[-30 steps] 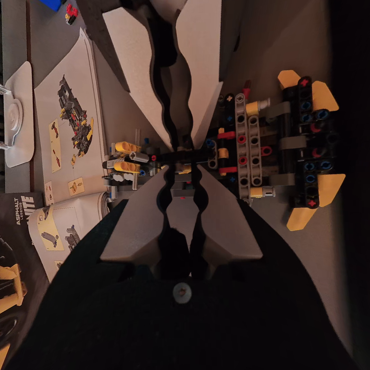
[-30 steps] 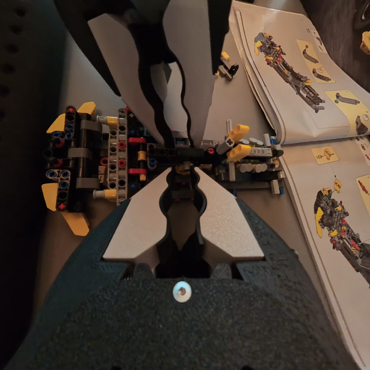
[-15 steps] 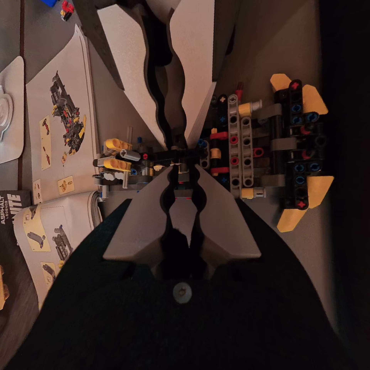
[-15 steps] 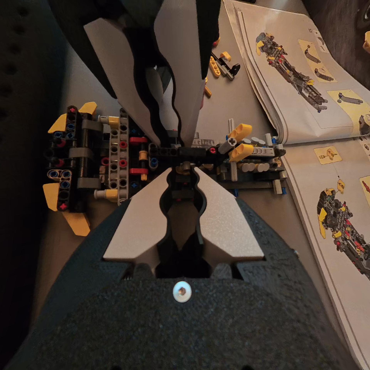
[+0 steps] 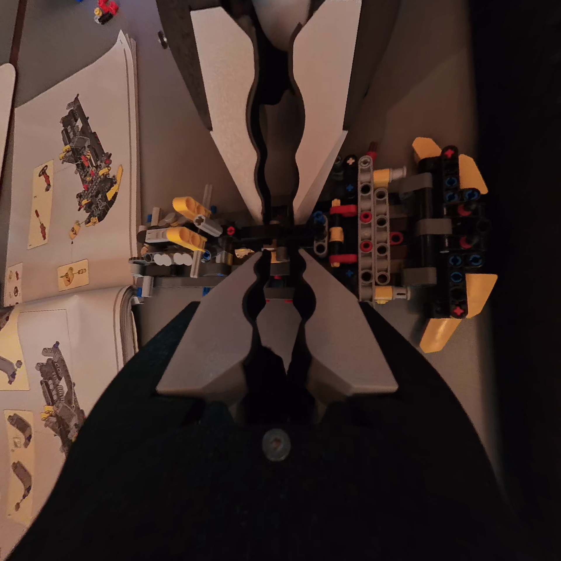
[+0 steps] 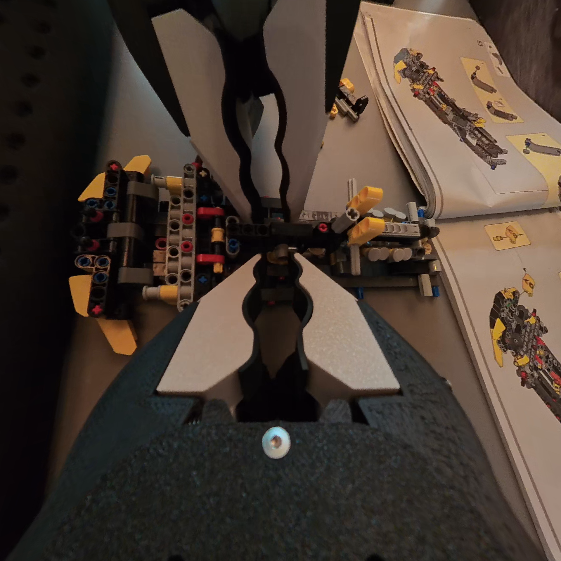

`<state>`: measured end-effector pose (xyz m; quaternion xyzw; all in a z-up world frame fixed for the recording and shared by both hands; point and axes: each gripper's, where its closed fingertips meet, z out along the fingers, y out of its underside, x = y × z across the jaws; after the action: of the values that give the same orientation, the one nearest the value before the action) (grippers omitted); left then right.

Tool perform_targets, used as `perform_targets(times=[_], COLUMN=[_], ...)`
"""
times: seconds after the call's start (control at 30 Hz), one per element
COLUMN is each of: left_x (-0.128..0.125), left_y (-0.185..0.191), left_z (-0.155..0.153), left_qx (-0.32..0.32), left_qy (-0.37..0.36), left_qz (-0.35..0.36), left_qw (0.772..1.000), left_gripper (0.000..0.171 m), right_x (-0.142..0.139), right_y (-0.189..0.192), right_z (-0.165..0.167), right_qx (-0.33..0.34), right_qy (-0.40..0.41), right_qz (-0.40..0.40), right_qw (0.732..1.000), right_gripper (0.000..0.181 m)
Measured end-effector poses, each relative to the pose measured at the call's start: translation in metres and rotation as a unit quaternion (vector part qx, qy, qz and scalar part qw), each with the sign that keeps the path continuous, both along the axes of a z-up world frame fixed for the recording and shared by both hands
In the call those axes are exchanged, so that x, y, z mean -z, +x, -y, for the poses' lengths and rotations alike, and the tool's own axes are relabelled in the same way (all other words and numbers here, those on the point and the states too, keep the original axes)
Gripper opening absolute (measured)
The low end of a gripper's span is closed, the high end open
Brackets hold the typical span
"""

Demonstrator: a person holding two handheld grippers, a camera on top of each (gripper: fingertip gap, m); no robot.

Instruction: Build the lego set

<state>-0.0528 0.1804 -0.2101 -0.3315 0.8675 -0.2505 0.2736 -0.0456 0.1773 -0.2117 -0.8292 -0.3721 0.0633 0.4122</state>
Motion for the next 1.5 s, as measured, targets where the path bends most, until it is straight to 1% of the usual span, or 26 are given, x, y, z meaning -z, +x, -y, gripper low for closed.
perform_targets(times=[0.1,0.2,0.33,0.53,0.6,0.63,0.7,0.77,0.83,0.87,0.9,0.93,0.97,1.03,1.1,1.2,1.27,1.3,1.33,1.4,1.5], left_x=[-0.002,-0.003,-0.004,-0.006,-0.008,-0.013,-0.030,-0.044,-0.056,-0.057,-0.052,-0.043,-0.032,-0.017,-0.010,-0.006,-0.005,-0.006,-0.009,-0.019,-0.043], left_y=[0.000,0.001,0.002,0.001,0.001,0.000,-0.009,-0.030,-0.055,-0.069,-0.081,-0.091,-0.101,-0.109,-0.106,-0.092,-0.081,-0.075,-0.069,-0.060,-0.042], left_z=[-0.001,-0.003,-0.005,-0.005,-0.005,-0.007,-0.018,-0.037,-0.057,-0.064,-0.073,-0.083,-0.085,-0.074,-0.064,-0.060,-0.061,-0.061,-0.060,-0.057,-0.055], left_qx=[0.000,0.001,-0.001,-0.005,-0.006,-0.011,-0.034,-0.076,-0.124,-0.140,-0.163,-0.186,-0.195,-0.182,-0.171,-0.164,-0.161,-0.158,-0.153,-0.127,-0.090], left_qy=[-0.004,-0.003,-0.010,-0.019,-0.023,-0.027,-0.049,-0.098,-0.150,-0.168,-0.166,-0.152,-0.144,-0.148,-0.153,-0.142,-0.132,-0.130,-0.133,-0.146,-0.185], left_qz=[0.001,0.005,0.004,0.008,0.014,0.024,0.042,0.029,0.036,0.034,0.029,0.016,-0.005,-0.032,-0.037,-0.026,-0.012,-0.004,0.007,0.020,0.018], left_qw=[1.000,1.000,1.000,1.000,1.000,0.999,0.997,0.992,0.980,0.975,0.972,0.971,0.970,0.971,0.972,0.976,0.978,0.979,0.979,0.981,0.978], left_gripper=[0.009,0.013,0.015,0.012,0.015,0.015,0.023,0.032,0.034,0.035,0.034,0.034,0.034,0.032,0.030,0.026,0.015,0.004,0.000,0.000,0.000], right_x=[0.000,0.000,0.000,0.000,0.000,0.000,0.000,0.000,0.000,0.000,0.000,0.000,0.000,0.000,0.000,0.000,0.000,0.000,0.000,0.000,-0.001], right_y=[0.000,0.000,0.000,-0.001,-0.001,-0.001,-0.001,-0.001,-0.001,-0.001,-0.001,-0.002,-0.002,-0.002,-0.002,-0.002,-0.002,-0.002,-0.002,-0.002,-0.003], right_z=[0.000,0.000,0.000,0.000,0.000,0.000,0.000,0.000,0.000,0.000,0.000,0.000,0.000,0.000,0.000,0.000,0.000,0.000,0.000,0.000,0.000], right_qx=[0.000,-0.001,-0.002,-0.002,-0.002,-0.002,-0.003,-0.003,-0.003,-0.003,-0.003,-0.003,-0.003,-0.004,-0.004,-0.005,-0.005,-0.005,-0.004,-0.003,0.000], right_qy=[0.000,0.000,0.000,0.000,0.000,0.000,-0.001,-0.001,-0.001,-0.001,-0.001,-0.001,-0.001,-0.003,-0.003,-0.003,-0.003,-0.003,-0.004,-0.005,-0.012], right_qz=[-0.002,-0.003,-0.006,-0.007,-0.008,-0.009,-0.008,-0.009,-0.007,-0.007,-0.006,-0.006,-0.006,-0.006,-0.006,-0.015,-0.019,-0.021,-0.021,-0.025,-0.036], right_qw=[1.000,1.000,1.000,1.000,1.000,1.000,1.000,1.000,1.000,1.000,1.000,1.000,1.000,1.000,1.000,1.000,1.000,1.000,1.000,1.000,0.999], right_gripper=[0.015,0.015,0.015,0.014,0.015,0.015,0.015,0.014,0.014,0.014,0.014,0.014,0.014,0.014,0.014,0.014,0.014,0.014,0.014,0.014,0.014])
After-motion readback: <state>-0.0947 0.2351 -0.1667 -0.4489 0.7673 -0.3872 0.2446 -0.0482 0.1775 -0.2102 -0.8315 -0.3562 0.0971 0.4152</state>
